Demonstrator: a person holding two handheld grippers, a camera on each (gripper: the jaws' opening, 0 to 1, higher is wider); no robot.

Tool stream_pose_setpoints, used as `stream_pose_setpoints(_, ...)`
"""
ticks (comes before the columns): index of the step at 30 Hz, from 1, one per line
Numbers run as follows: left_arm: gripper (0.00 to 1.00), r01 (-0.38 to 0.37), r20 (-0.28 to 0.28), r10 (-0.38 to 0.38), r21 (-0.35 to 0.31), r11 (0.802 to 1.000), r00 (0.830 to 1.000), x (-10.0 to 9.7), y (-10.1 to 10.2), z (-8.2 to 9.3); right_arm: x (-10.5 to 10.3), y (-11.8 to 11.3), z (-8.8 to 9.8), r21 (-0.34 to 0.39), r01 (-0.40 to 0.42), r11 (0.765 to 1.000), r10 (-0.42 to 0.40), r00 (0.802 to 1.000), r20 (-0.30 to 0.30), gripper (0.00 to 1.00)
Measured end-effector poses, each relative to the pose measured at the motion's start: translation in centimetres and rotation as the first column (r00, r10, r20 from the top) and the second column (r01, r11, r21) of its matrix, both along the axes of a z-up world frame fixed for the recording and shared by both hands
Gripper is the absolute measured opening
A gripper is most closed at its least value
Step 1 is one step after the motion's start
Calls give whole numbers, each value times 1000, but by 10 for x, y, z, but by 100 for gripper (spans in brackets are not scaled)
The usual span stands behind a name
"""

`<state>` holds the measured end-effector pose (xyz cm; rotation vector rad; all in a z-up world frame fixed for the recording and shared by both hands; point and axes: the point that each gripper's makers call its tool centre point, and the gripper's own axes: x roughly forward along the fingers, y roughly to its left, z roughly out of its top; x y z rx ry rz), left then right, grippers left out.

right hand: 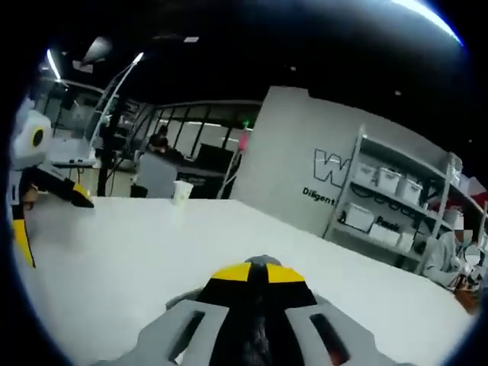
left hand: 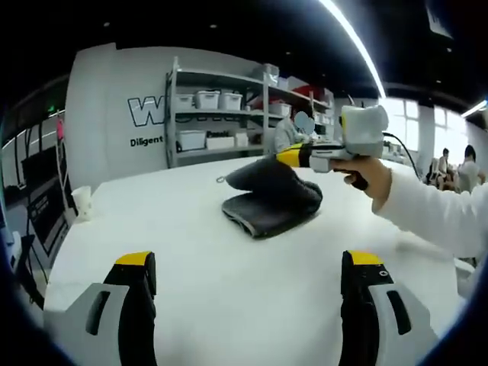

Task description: Open the folded towel by lifting each exposed corner and separating the folded layers until the towel lies flat within the target outline without major curled edges

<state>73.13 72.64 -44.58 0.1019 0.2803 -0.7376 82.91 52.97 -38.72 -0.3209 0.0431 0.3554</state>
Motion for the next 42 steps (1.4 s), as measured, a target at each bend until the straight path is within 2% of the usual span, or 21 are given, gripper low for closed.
stream_pose_setpoints(10, 100, 0, 6, 0, 4, 1000, 1000, -1, -1, 1, -4, -60, 23, 42, 117, 992, -119, 992, 36, 0)
stream_pose_setpoints(13, 100, -3, 4, 3, 1, 1000, 1000, -1, 0, 1, -6, -75, 25, 67, 144, 987, -147, 988, 36, 0)
stream_pose_setpoints(18, 100, -9, 3, 9, -1, 1000, 1000, 5, 5, 2, -10, -100, 25, 68, 201, 977, -204, 978, 40, 0)
stream_pose_setpoints(24, 100, -14, 2, 14, -2, 1000, 1000, 9, 8, 2, -20, -140, 21, 98, 284, 954, -289, 957, 35, 0)
stream_pose_setpoints(27, 100, -15, 0, 15, -1, 1000, 1000, 6, 6, 0, -27, -167, 11, 106, 340, 935, -343, 939, 15, 0)
stream_pose_setpoints(28, 100, -15, 0, 15, -1, 1000, 1000, 6, 5, 0, -28, -170, 11, 107, 346, 932, -349, 937, 14, 0)
stream_pose_setpoints(29, 100, -15, 0, 15, 0, 1000, 1000, -2, 0, -2, -31, -182, 7, 108, 370, 923, -373, 928, 12, 0)
stream_pose_setpoints(30, 100, -14, 0, 14, 0, 1000, 1000, -3, -1, -2, -33, -194, 2, 107, 397, 912, -399, 917, 2, 0)
stream_pose_setpoints(31, 100, -14, 0, 14, 1, 1000, 1000, -6, -3, -3, -33, -197, 1, 107, 403, 909, -405, 914, -1, 0)
stream_pose_setpoints(32, 100, -15, -4, 15, 1, 1000, 1000, -8, -5, -4, -36, -213, -6, 109, 434, 894, -435, 900, -15, 0)
stream_pose_setpoints(36, 100, -19, -10, 20, 6, 1000, 1000, -5, -5, -7, -44, -242, -24, 107, 491, 865, -488, 871, -54, 0)
stream_pose_setpoints(39, 100, -19, -16, 19, 8, 1000, 1000, -3, -5, -8, -54, -271, -60, 82, 550, 831, -535, 831, -150, 0)
stream_pose_setpoints(42, 100, -17, -19, 17, 13, 1000, 1000, -3, -6, -10, -59, -283, -83, 69, 564, 823, -544, 816, -195, 0)
